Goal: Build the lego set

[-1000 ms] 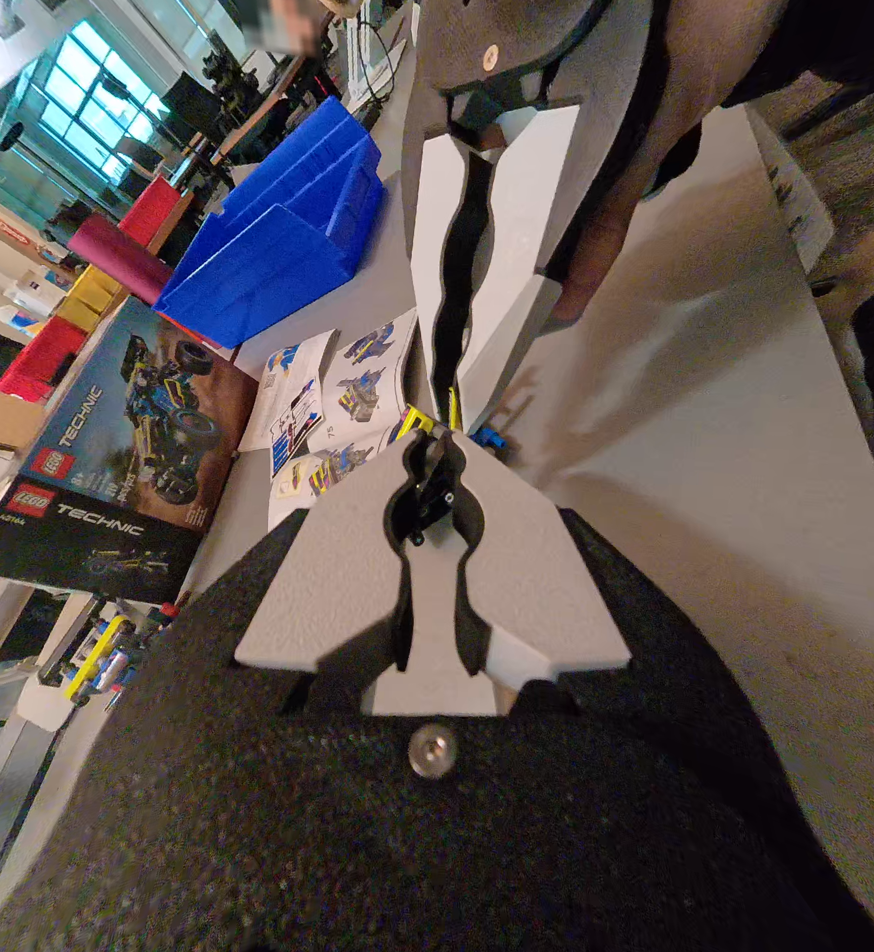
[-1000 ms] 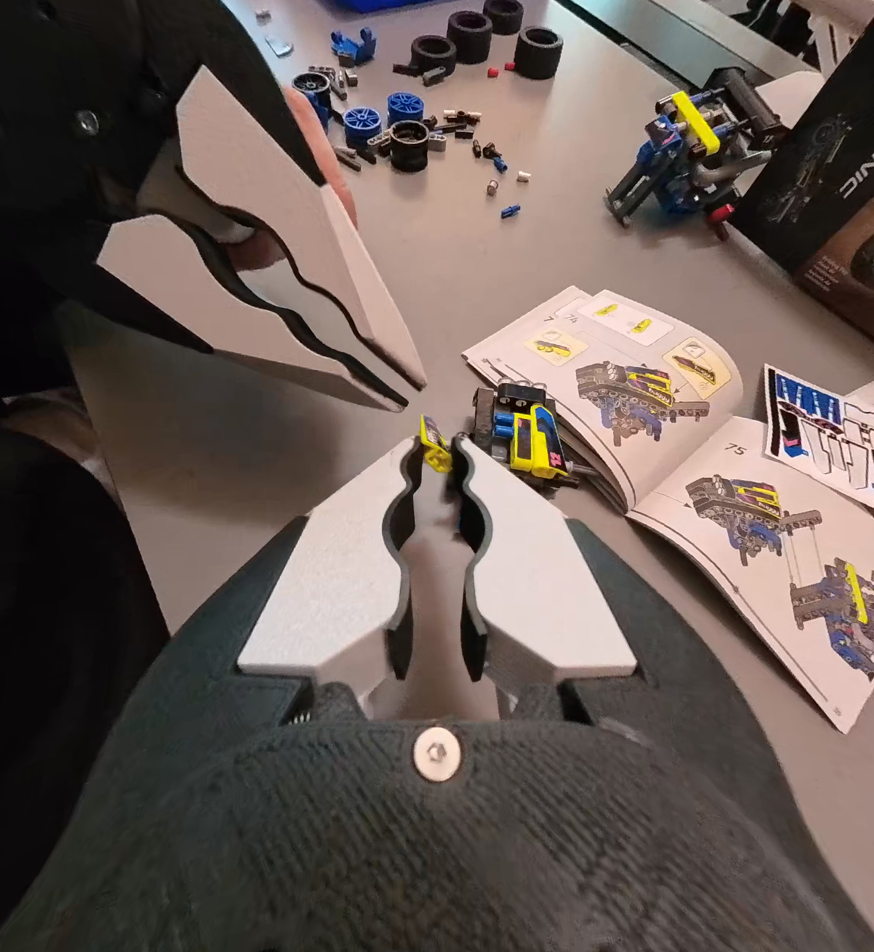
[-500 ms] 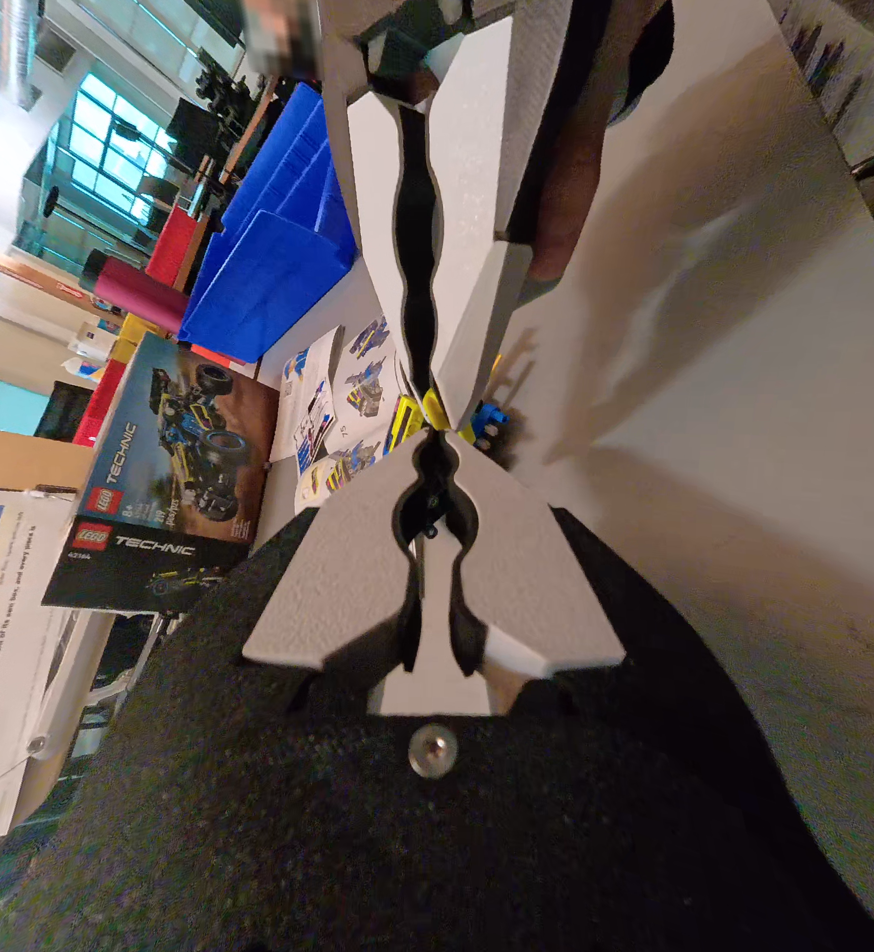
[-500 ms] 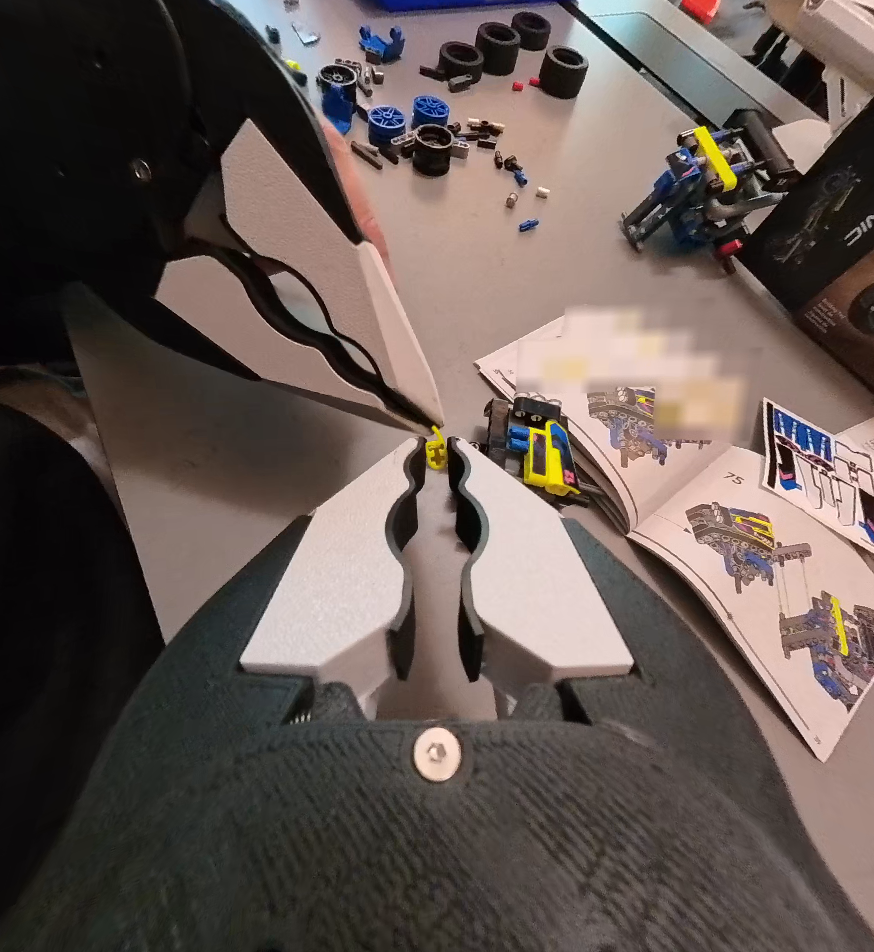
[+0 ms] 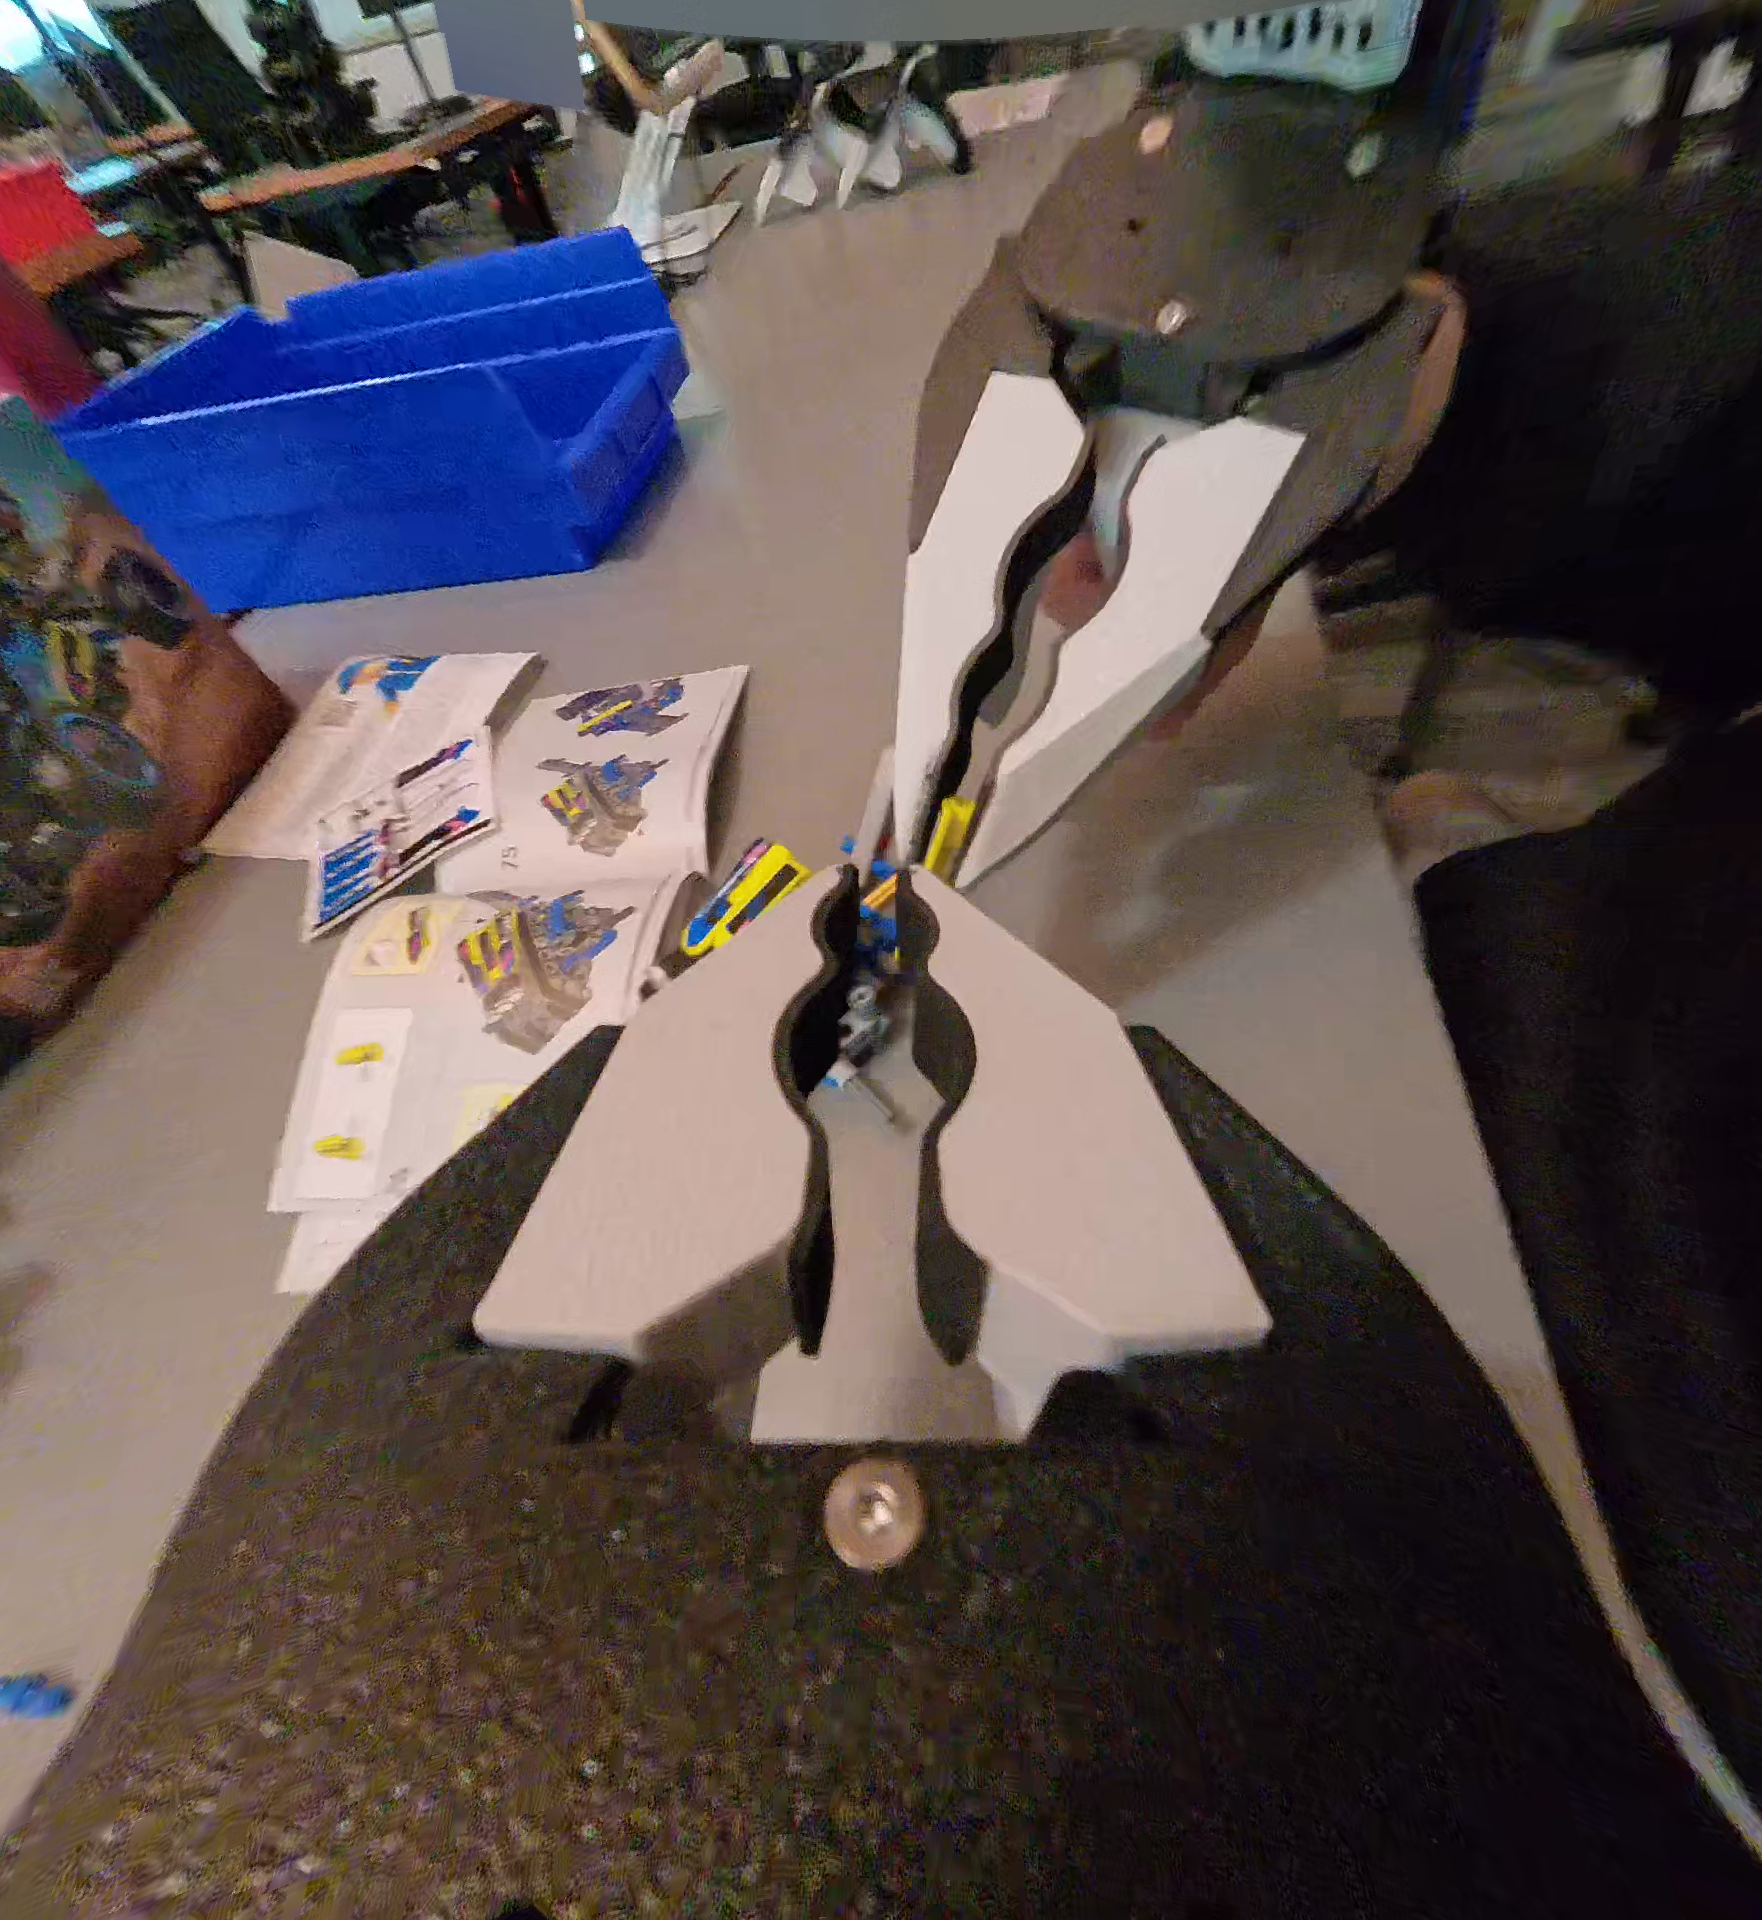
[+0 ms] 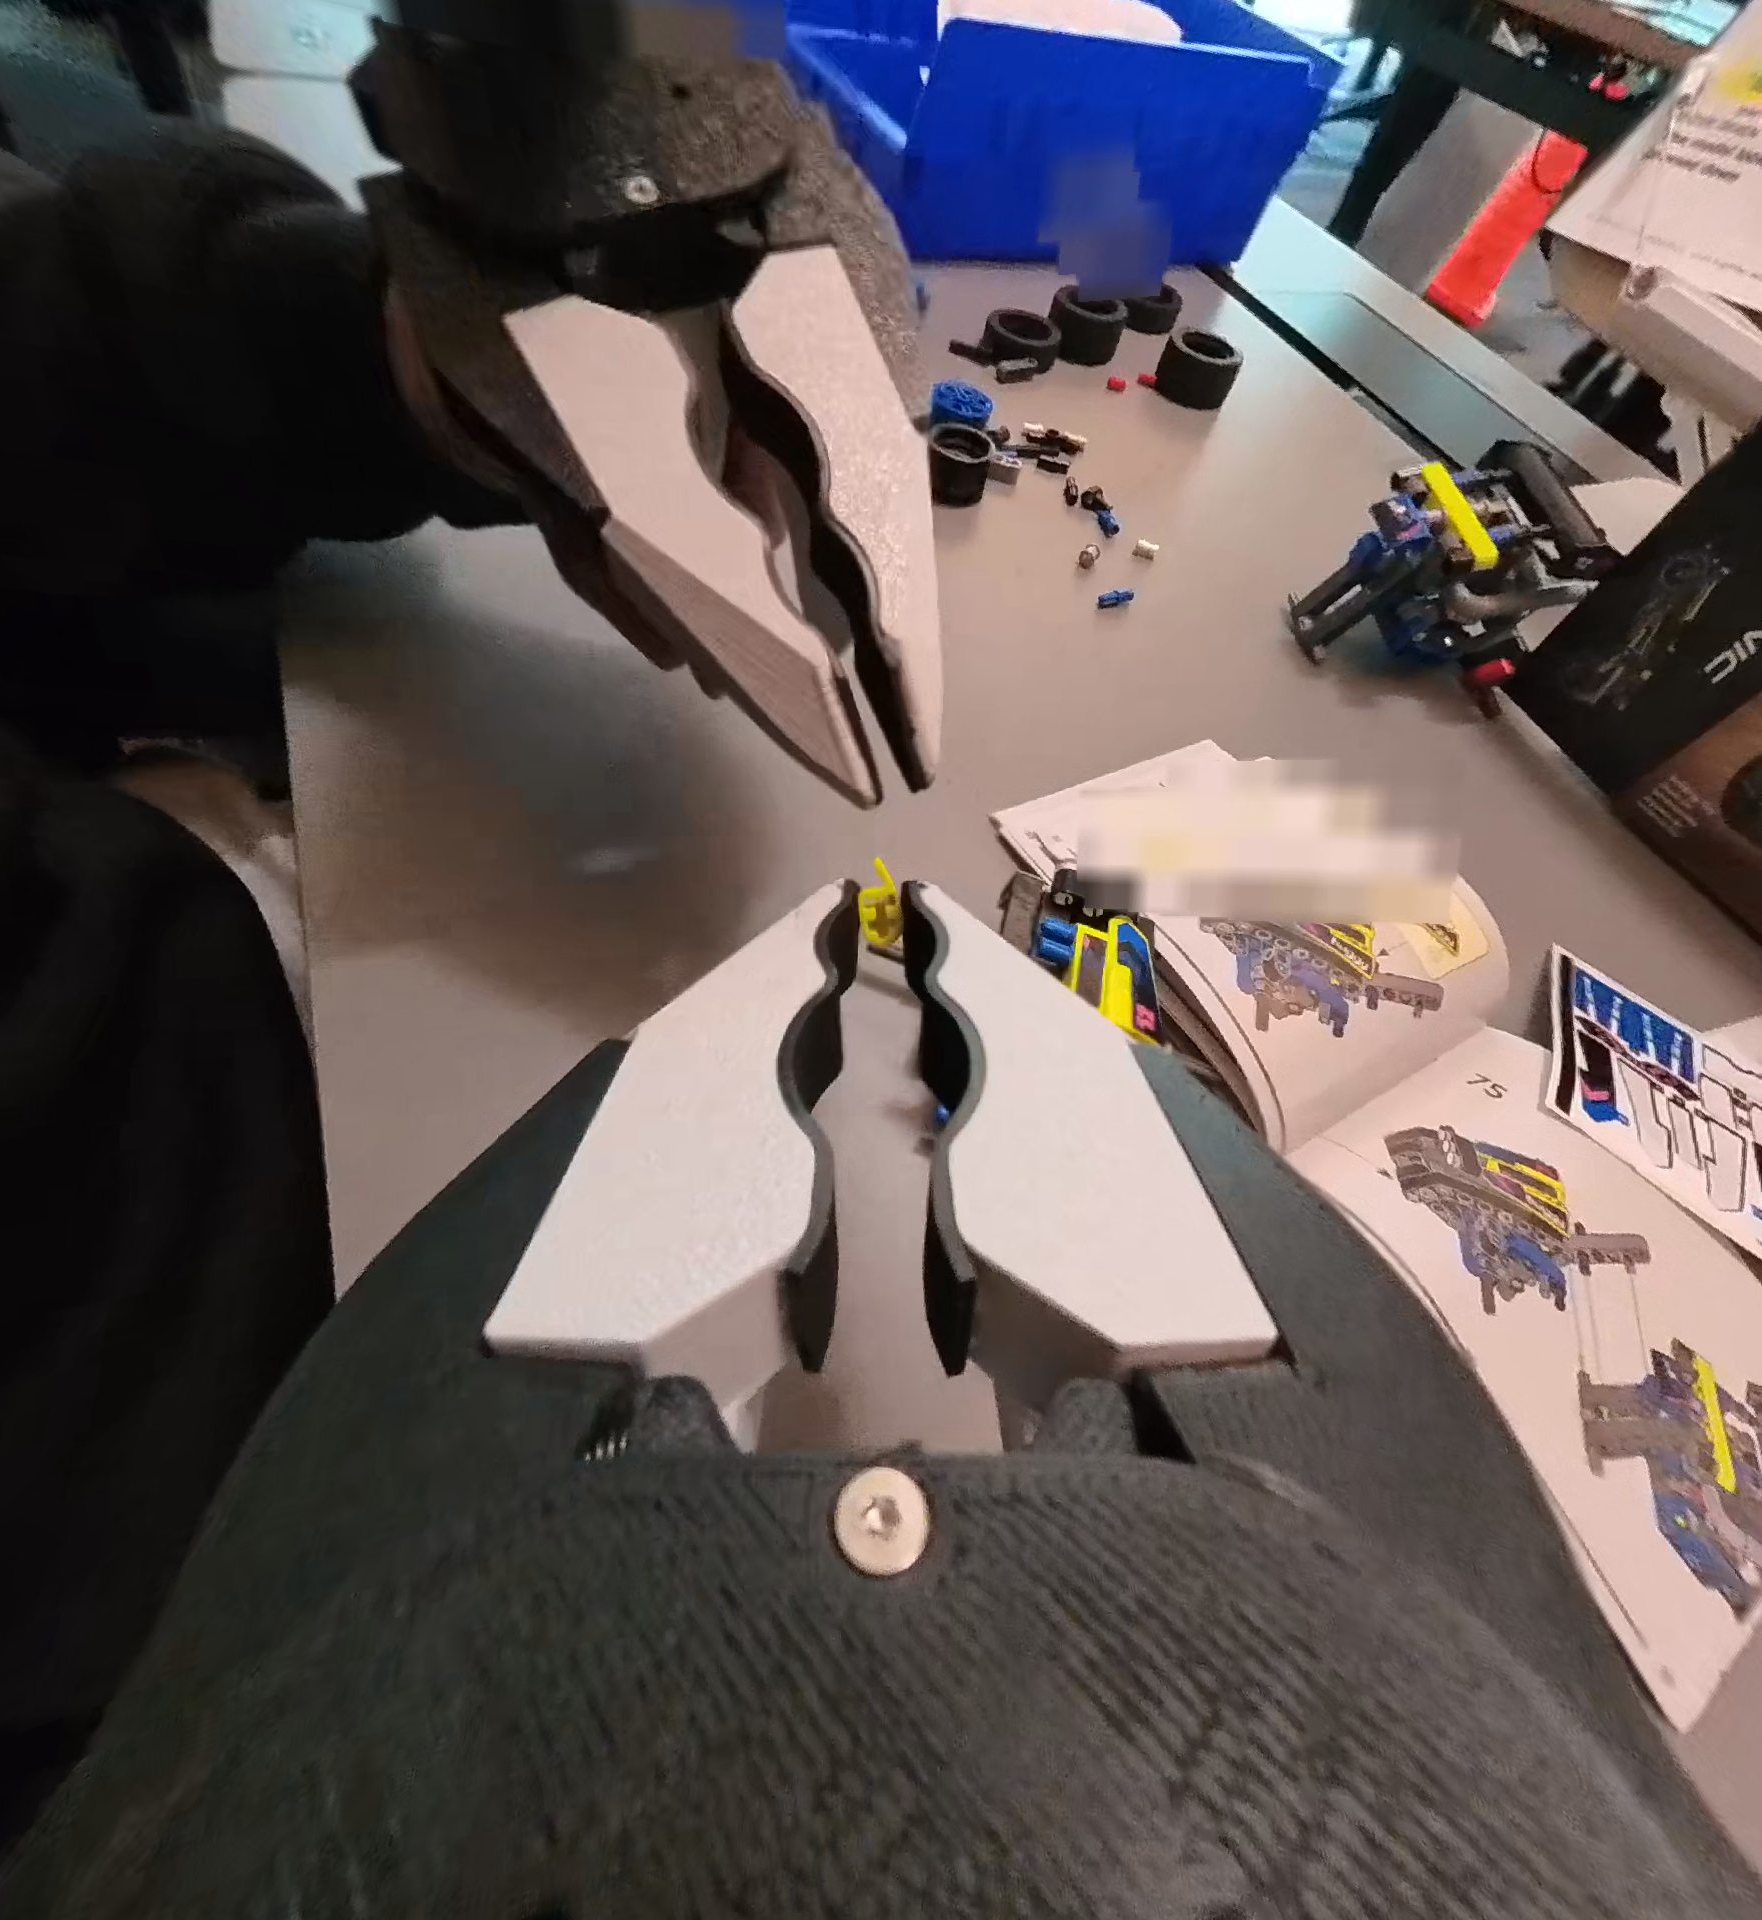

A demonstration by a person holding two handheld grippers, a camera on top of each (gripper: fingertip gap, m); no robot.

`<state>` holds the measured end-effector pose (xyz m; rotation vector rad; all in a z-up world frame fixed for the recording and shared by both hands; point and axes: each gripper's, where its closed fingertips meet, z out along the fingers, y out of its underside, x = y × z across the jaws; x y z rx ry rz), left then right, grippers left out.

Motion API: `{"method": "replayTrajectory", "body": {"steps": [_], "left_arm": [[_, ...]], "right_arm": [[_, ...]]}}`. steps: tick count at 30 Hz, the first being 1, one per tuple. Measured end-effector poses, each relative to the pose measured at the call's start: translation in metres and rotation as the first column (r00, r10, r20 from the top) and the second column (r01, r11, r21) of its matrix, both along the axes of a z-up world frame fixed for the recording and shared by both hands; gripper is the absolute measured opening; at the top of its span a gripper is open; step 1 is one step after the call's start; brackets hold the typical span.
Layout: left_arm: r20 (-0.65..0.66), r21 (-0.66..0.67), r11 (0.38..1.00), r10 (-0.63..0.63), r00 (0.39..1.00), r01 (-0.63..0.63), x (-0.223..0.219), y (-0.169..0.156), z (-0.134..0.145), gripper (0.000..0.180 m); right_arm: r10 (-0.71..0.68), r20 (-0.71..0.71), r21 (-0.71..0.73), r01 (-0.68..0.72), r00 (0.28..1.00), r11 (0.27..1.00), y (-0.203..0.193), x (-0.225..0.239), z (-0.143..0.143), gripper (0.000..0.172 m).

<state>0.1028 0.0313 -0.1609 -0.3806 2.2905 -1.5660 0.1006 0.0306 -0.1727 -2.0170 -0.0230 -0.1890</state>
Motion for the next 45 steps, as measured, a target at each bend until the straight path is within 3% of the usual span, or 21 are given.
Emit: {"method": "replayTrajectory", "body": {"steps": [1, 5, 17, 26, 35, 39, 45], "left_arm": [[-0.06, -0.033, 0.998, -0.048, 0.997, 0.046, -0.005, -0.002, 0.003, 0.003], [-0.144, -0.074, 0.991, -0.119, 0.982, 0.109, -0.009, -0.003, 0.01, 0.002], [-0.044, 0.054, 0.988, -0.143, 0.989, 0.146, -0.011, -0.01, 0.0, 0.0], [-0.071, 0.025, 0.99, -0.137, 0.988, 0.139, -0.01, -0.012, -0.006, 0.0], [-0.001, 0.0, 0.996, -0.089, 0.996, 0.089, -0.004, -0.01, -0.001, 0.0], [-0.004, -0.081, 0.991, -0.108, 0.994, 0.107, -0.008, -0.009, 0.01, 0.0], [-0.01, -0.061, 0.99, -0.131, 0.991, 0.13, -0.012, -0.012, 0.006, 0.001]], "right_arm": [[0.028, -0.002, 0.029, -0.028, 1.0, 0.999, 0.0, -0.003, 0.003, 0.005], [0.078, -0.068, 0.124, -0.069, 0.995, 0.99, 0.0, -0.008, 0.013, 0.005], [0.074, -0.121, 0.108, -0.061, 0.99, 0.992, 0.002, -0.009, 0.01, 0.005], [0.077, -0.102, 0.056, -0.072, 0.992, 0.996, 0.0, -0.009, 0.003, 0.005], [0.05, 0.005, 0.057, -0.05, 0.999, 0.997, 0.0, -0.003, 0.007, 0.004], [0.063, -0.005, 0.04, -0.063, 0.998, 0.997, 0.001, -0.006, 0.003, 0.005], [0.067, -0.01, 0.052, -0.067, 0.998, 0.996, 0.003, -0.008, 0.009, 0.005]]}}
